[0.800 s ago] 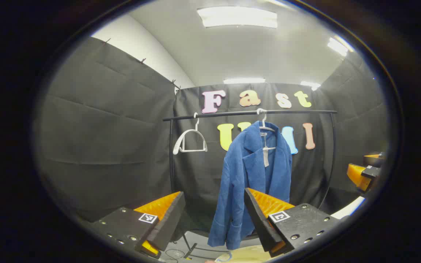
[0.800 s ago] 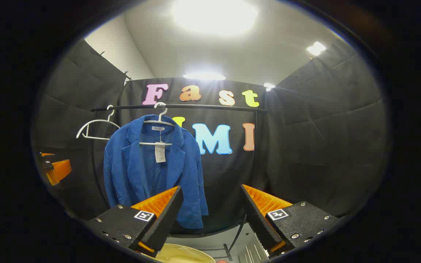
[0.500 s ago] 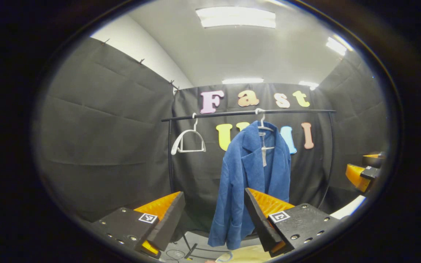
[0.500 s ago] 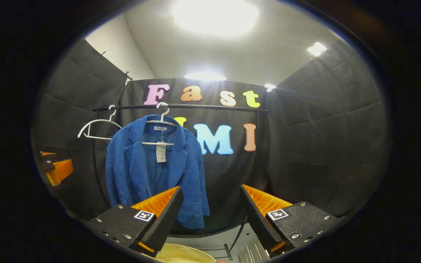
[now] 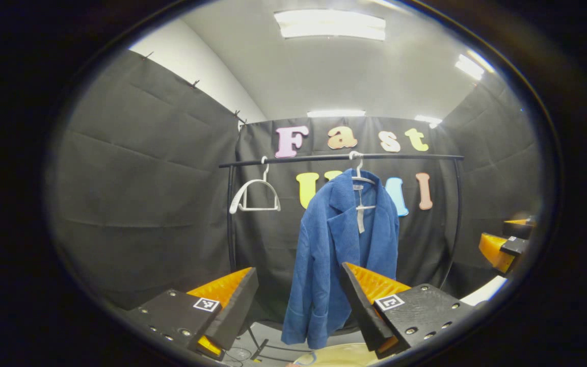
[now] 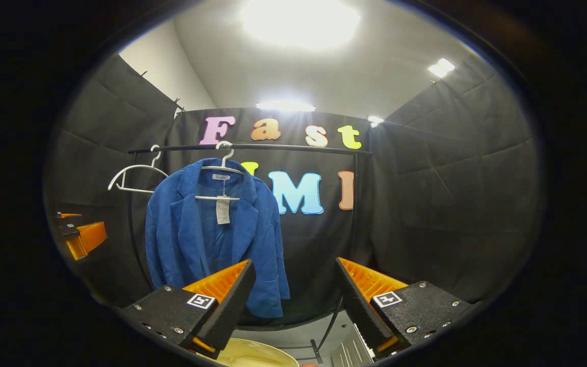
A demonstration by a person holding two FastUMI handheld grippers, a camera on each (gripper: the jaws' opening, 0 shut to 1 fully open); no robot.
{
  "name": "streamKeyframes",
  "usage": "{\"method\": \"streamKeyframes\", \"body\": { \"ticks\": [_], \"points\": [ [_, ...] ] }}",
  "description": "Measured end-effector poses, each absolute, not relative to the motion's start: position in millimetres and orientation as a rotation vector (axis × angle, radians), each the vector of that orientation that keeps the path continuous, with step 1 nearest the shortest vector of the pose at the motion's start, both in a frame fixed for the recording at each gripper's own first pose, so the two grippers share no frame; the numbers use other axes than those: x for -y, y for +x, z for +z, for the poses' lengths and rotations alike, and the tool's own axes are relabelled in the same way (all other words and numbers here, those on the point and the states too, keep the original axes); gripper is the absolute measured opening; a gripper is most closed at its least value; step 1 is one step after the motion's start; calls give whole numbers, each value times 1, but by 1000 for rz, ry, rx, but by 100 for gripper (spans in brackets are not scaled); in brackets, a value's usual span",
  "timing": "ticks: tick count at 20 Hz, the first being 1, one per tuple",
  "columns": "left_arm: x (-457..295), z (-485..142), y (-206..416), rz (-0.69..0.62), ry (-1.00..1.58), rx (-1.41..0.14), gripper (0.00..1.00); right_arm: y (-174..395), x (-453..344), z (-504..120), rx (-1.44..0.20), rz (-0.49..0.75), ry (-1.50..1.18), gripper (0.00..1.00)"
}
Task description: Grasp the clothes on the hanger with both hands and then place them into the laundry hamper below.
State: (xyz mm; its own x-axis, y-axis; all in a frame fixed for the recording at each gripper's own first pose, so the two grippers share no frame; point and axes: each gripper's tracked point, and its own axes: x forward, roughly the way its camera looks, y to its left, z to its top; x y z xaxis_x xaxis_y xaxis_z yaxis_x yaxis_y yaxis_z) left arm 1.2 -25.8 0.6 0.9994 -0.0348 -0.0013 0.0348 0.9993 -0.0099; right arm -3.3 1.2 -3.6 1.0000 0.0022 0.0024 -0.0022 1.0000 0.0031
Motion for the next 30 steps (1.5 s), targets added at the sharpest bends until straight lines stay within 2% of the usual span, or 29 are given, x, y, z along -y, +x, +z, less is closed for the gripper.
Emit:
{"method": "streamKeyframes", "body": {
  "ticks": [3, 4, 7, 18, 25, 30],
  "points": [
    [29, 9, 0, -41, -17, 5, 100, -4, -1, -1, 14, 11, 2, 96],
    [29, 14, 0, -46, -20, 8, 94, -4, -2, 2, 19, 14, 1, 96],
    [27, 29, 4, -54, -30, 34, 94, -4, -2, 22, 40, 34, 9, 96],
    [36, 87, 33, -95, -60, 76, 94, 54, -44, 104, 150, 92, 8, 96],
    [70, 93, 59, -84, -42, 73, 94, 102, -62, 105, 150, 163, 19, 96],
    [102, 92, 105, -67, -42, 72, 94, 149, -65, 99, 127, 220, 33, 96]
  ]
}}
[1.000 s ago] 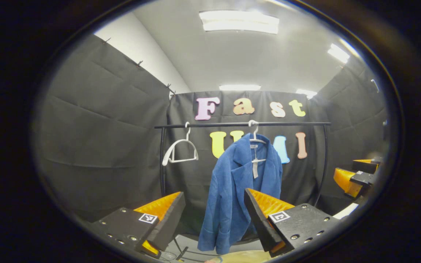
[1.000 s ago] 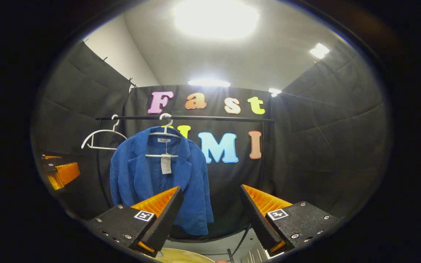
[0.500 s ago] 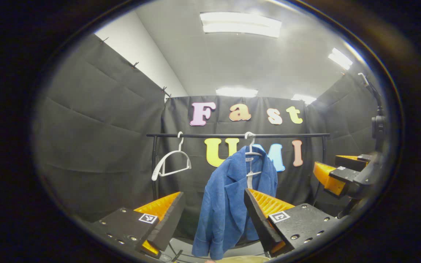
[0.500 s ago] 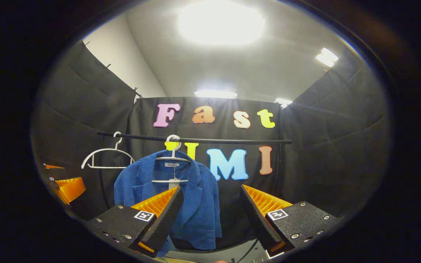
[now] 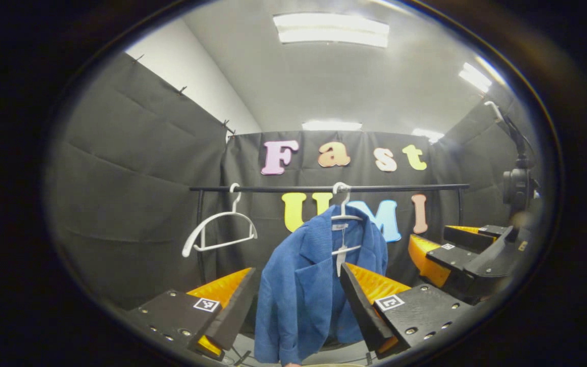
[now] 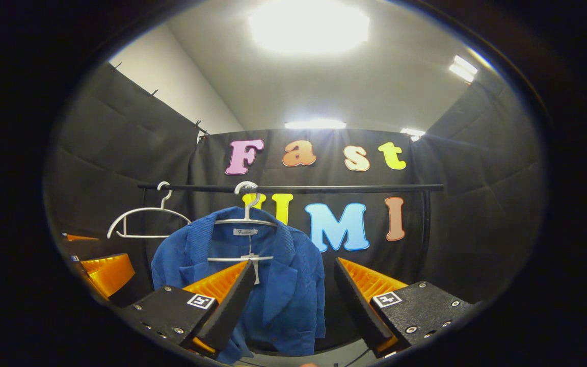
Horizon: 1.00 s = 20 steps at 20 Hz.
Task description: Grasp the clothes on the hanger with both hands and then place them into the laundry hamper below.
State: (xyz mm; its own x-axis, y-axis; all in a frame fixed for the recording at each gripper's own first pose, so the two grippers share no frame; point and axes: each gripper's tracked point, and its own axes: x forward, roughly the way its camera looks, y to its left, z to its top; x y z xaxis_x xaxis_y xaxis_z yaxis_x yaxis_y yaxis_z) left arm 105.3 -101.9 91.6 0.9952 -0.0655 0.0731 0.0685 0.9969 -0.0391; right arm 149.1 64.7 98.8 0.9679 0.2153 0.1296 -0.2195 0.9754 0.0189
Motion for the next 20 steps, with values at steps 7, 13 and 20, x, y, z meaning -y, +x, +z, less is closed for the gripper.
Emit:
{"method": "streamKeyframes", "body": {
  "ticks": [7, 13, 20],
  "points": [
    [134, 73, 163, -22, -20, 39, 94, 211, -61, 82, 89, 291, 86, 96],
    [145, 52, 205, 55, 10, 19, 94, 258, -75, 59, 45, 387, 126, 96],
    [148, 25, 235, 166, 47, 1, 99, 293, -115, 28, -8, 526, 144, 96]
  ]
}}
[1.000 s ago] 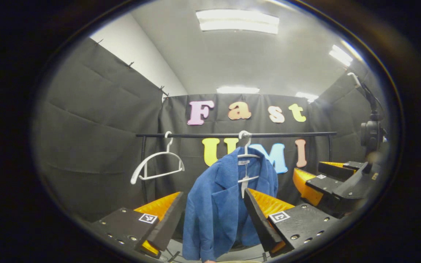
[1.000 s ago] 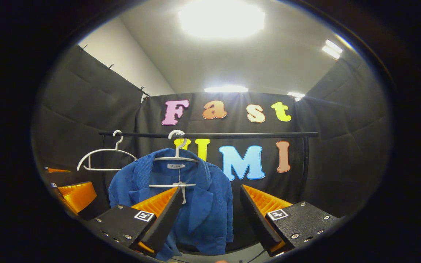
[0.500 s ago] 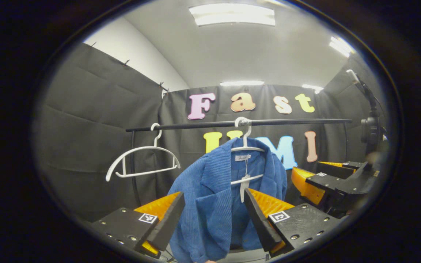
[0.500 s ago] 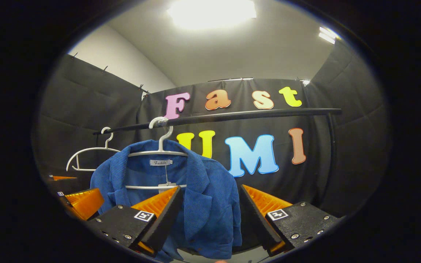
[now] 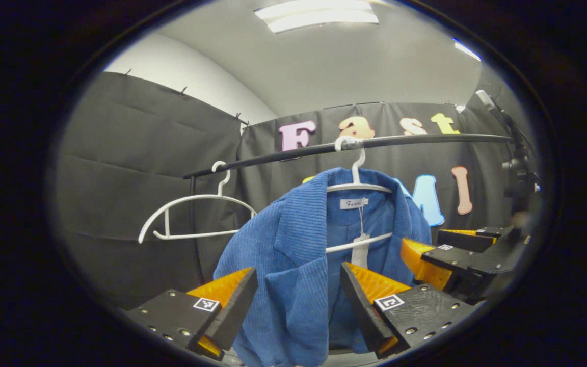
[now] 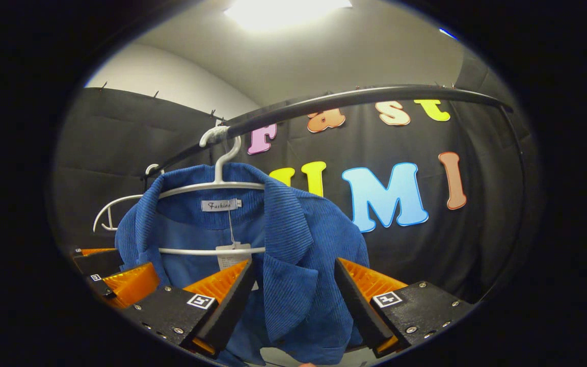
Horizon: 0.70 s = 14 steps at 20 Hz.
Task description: Grasp the clothes on the hanger with both hands and then place them into the laundry hamper below.
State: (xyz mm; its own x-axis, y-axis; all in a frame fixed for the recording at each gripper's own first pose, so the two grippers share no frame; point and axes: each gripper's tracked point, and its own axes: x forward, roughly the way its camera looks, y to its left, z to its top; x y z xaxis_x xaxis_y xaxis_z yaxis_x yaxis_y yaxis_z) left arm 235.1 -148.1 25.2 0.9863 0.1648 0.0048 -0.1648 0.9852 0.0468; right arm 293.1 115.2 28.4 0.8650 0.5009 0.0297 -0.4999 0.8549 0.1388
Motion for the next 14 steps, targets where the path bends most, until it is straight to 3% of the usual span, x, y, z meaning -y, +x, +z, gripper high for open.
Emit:
{"method": "streamKeyframes", "body": {
  "ticks": [10, 12, 13, 14],
  "points": [
    [142, -11, 269, 262, 63, -44, 99, 341, -133, -13, -48, 518, 133, 96],
    [139, -13, 270, 282, 79, -52, 94, 343, -138, -14, -51, 529, 136, 86],
    [137, -14, 269, 288, 82, -51, 99, 343, -140, -14, -52, 539, 141, 77],
    [135, -14, 269, 295, 82, -44, 90, 343, -141, -13, -50, 543, 143, 72]
  ]
}}
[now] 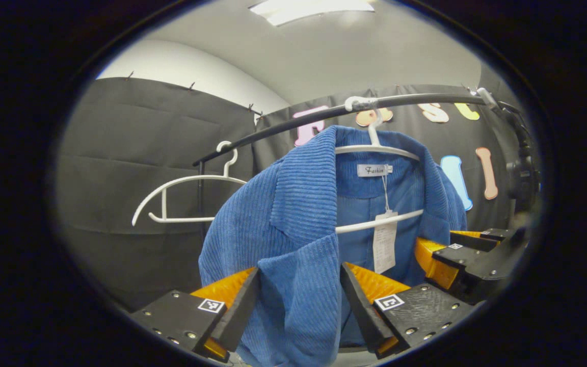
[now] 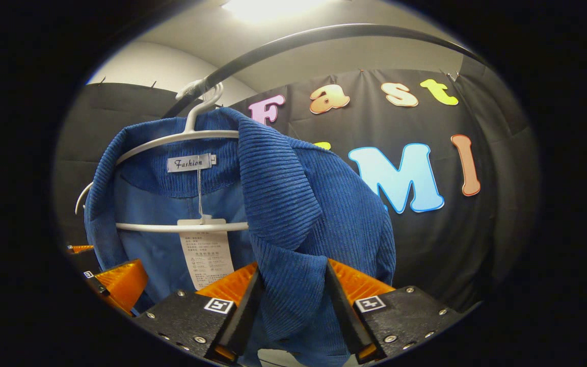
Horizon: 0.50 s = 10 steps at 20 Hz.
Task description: Grasp the clothes on the hanger with both hands and then place them into the laundry hamper below.
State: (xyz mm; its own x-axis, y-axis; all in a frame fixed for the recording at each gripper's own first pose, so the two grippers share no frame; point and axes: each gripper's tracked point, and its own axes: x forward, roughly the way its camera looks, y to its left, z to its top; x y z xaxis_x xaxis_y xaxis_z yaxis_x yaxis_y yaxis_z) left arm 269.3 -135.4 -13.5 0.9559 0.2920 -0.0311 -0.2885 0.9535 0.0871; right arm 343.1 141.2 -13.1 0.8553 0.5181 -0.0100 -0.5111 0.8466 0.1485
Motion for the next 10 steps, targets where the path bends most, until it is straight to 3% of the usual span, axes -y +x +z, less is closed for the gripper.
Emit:
{"method": "streamKeyframes", "body": {
  "ticks": [3, 4, 5, 6, 7, 9, 10],
  "points": [
    [129, -13, 265, 318, 80, -39, 81, 344, -142, -12, -45, 541, 133, 51],
    [127, -13, 265, 322, 86, -39, 73, 346, -141, -12, -43, 533, 126, 47],
    [127, -13, 266, 322, 93, -43, 81, 348, -138, -11, -35, 518, 123, 33],
    [128, -14, 268, 319, 99, -44, 81, 350, -134, -7, -21, 502, 129, 27],
    [124, -13, 267, 337, 107, -44, 81, 347, -137, -5, -18, 520, 142, 7],
    [129, -16, 272, 310, 96, -55, 51, 342, -137, -4, -13, 546, 136, 2],
    [128, -14, 268, 322, 99, -62, 51, 342, -135, -3, -3, 549, 124, 4]
  ]
}}
